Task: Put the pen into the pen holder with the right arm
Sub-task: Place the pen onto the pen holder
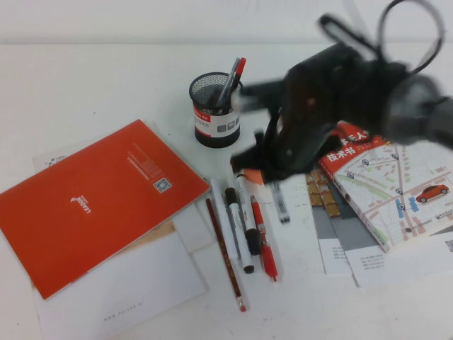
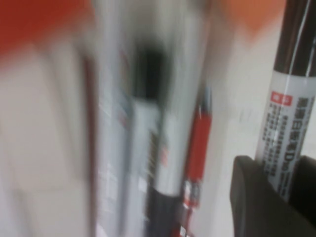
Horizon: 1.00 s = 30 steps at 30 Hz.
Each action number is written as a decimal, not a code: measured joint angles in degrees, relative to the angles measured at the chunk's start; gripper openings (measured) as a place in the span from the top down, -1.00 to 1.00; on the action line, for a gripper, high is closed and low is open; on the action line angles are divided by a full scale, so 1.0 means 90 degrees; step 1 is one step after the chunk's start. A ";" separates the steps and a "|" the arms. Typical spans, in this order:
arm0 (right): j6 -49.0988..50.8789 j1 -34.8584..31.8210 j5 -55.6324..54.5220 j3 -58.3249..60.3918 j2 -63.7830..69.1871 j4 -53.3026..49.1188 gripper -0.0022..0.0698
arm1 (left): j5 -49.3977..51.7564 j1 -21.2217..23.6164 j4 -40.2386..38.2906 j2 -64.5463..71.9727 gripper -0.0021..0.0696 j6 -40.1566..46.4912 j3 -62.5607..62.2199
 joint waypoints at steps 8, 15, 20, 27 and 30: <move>0.0172 0.0000 -0.4521 0.3057 -0.2650 -0.0032 0.62 | 0.0000 0.0000 0.0000 0.0000 0.95 0.0000 0.0000; -0.0812 -0.0010 -0.8667 0.3937 -0.2413 -0.0260 0.62 | 0.0000 0.0000 0.0000 0.0000 0.95 0.0000 0.0000; -0.1310 -0.0010 -1.0314 0.3123 -0.1082 0.0401 0.62 | 0.0000 0.0000 0.0000 0.0000 0.95 0.0000 0.0000; -0.1580 -0.0038 -1.0615 0.1188 0.0848 0.0565 0.62 | 0.0000 0.0000 0.0000 0.0000 0.95 0.0000 0.0000; -0.1591 -0.0127 -1.0321 0.0592 0.1304 0.0672 0.62 | 0.0000 0.0000 0.0000 0.0000 0.95 0.0000 0.0000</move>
